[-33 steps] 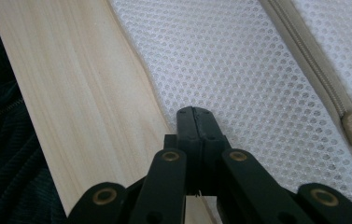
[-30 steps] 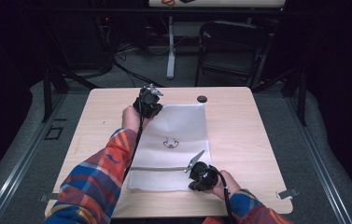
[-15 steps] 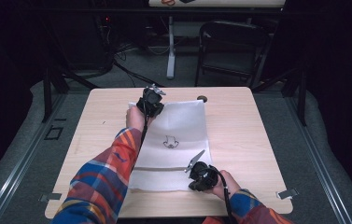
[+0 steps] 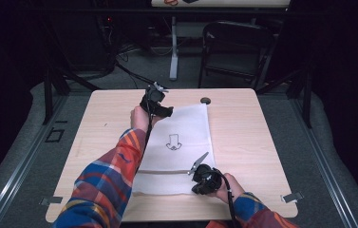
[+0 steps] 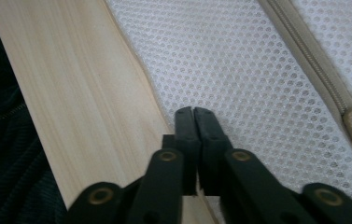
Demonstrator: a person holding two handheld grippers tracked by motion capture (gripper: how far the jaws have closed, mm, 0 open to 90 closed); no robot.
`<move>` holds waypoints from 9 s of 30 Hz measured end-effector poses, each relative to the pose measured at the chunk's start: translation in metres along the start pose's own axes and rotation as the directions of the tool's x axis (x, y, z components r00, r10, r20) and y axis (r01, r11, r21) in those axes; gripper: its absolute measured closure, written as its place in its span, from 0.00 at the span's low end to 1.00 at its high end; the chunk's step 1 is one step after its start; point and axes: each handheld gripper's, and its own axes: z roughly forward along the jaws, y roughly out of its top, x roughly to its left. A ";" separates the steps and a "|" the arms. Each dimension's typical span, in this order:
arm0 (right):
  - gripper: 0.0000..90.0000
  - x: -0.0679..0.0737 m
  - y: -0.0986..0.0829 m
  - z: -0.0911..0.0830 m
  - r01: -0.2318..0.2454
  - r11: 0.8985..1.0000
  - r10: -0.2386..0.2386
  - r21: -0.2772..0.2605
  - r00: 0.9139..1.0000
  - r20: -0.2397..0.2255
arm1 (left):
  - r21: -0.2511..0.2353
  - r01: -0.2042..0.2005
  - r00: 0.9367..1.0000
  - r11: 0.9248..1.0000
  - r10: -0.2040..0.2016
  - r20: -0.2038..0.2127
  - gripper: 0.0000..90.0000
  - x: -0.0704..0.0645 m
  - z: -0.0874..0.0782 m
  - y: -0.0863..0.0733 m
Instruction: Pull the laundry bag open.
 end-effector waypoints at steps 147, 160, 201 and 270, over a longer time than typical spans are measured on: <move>1.00 -0.061 -0.032 -0.017 -0.289 0.942 0.314 -0.167 0.938 0.145 | 0.006 -0.395 0.777 0.919 0.331 0.535 0.91 -0.164 0.028 -0.100; 1.00 -0.060 -0.030 -0.017 -0.283 0.945 0.308 -0.164 0.939 0.151 | 0.031 -0.391 0.775 0.920 0.311 0.551 0.91 -0.151 0.025 -0.102; 1.00 -0.060 -0.030 -0.017 -0.291 0.944 0.315 -0.153 0.934 0.169 | 0.081 -0.386 0.801 0.919 0.290 0.524 0.91 -0.140 0.020 -0.105; 1.00 -0.059 -0.029 -0.017 -0.278 0.950 0.301 -0.143 0.936 0.182 | 0.134 -0.332 0.819 0.934 0.215 0.532 0.85 -0.107 0.000 -0.133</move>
